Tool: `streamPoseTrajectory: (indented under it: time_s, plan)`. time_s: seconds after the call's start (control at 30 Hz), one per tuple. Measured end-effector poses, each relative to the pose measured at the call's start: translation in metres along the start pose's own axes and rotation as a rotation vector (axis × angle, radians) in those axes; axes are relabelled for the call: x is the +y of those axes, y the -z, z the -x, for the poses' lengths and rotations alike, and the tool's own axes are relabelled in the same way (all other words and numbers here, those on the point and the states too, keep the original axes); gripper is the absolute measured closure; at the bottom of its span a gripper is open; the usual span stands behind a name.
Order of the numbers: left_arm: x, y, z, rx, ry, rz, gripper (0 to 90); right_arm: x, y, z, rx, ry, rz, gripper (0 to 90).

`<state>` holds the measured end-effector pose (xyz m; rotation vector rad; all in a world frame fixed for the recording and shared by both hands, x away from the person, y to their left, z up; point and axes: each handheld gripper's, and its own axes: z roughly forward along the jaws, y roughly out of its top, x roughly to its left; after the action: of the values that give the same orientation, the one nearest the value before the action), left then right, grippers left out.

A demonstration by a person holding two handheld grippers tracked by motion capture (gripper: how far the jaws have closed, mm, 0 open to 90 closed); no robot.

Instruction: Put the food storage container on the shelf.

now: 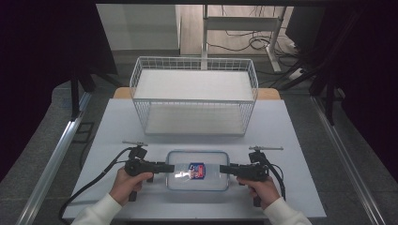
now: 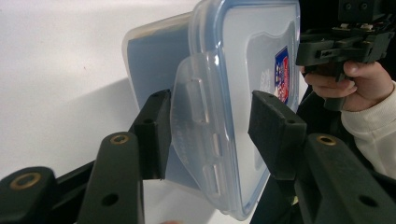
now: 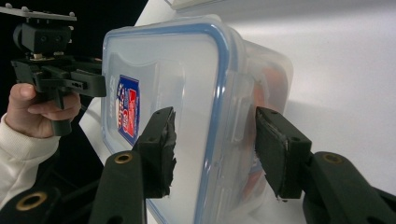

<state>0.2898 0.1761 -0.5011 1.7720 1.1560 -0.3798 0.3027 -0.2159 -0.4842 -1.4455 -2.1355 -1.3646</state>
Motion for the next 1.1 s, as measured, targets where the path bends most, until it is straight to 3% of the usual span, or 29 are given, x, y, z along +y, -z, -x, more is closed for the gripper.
streamPoseTrajectory:
  time_s: [0.63, 1.1]
  plan:
    - [0.009, 0.009, 0.008, 0.01, -0.049, 0.027, 51.5, 0.005, 0.004, -0.005, 0.009, 0.027, 0.038, 49.7]
    - [0.026, 0.01, 0.004, 0.034, -0.073, 0.047, 51.2, 0.024, 0.0, -0.006, -0.002, 0.072, 0.05, 49.8]
